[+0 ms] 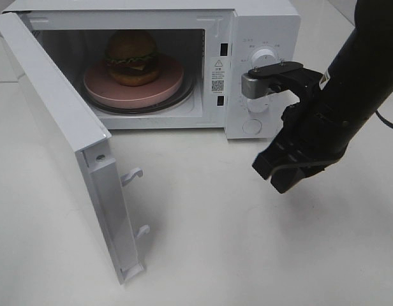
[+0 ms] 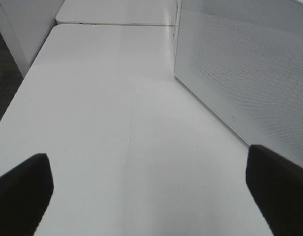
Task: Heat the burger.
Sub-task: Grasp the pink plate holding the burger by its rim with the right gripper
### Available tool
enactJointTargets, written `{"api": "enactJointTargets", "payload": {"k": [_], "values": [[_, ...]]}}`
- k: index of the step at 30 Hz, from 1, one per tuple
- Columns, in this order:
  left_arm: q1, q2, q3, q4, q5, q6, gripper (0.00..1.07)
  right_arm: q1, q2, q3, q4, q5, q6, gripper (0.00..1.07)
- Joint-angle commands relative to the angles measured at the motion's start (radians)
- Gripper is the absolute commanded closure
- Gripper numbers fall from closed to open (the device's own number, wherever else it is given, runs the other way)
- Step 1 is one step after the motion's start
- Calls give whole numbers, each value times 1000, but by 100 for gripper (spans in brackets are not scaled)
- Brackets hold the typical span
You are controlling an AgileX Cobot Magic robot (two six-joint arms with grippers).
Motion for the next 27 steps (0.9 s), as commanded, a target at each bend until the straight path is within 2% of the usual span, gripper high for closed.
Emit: {"api": "enactJointTargets", "payload": {"k": [1, 3, 5, 6, 7, 9, 15, 21, 22, 23, 25, 26, 27], "values": [[4, -23, 4, -2, -8, -2, 7, -4, -8, -36, -48, 143, -277, 100], [4, -23, 4, -2, -8, -2, 7, -4, -8, -42, -60, 161, -336, 100], [4, -23, 4, -2, -8, -2, 7, -4, -8, -55, -82, 195, -507, 99], [4, -23, 4, -2, -8, -2, 7, -4, -8, -55, -82, 195, -507, 99], [4, -23, 4, -2, -8, -2, 7, -3, -8, -68, -84, 201, -631, 99], [4, -23, 4, -2, -8, -2, 7, -2, -8, -73, -83, 207, -677, 98], [4, -23, 4, -2, -8, -2, 7, -2, -8, -93, -86, 213, -1045, 96], [4, -23, 4, -2, -8, -2, 7, -2, -8, -93, -92, 186, -1075, 93], [4, -23, 4, -2, -8, -2, 7, -2, -8, -93, -100, 178, -1075, 91], [4, -23, 4, -2, -8, -2, 7, -2, -8, -93, -122, 166, -1070, 84], [4, -23, 4, -2, -8, -2, 7, -2, -8, -93, -129, 164, -1067, 80], [4, -23, 4, -2, -8, -2, 7, -2, -8, -93, -133, 162, -1063, 67], [4, -23, 4, -2, -8, -2, 7, -2, -8, -93, -133, 162, -1063, 67]]}}
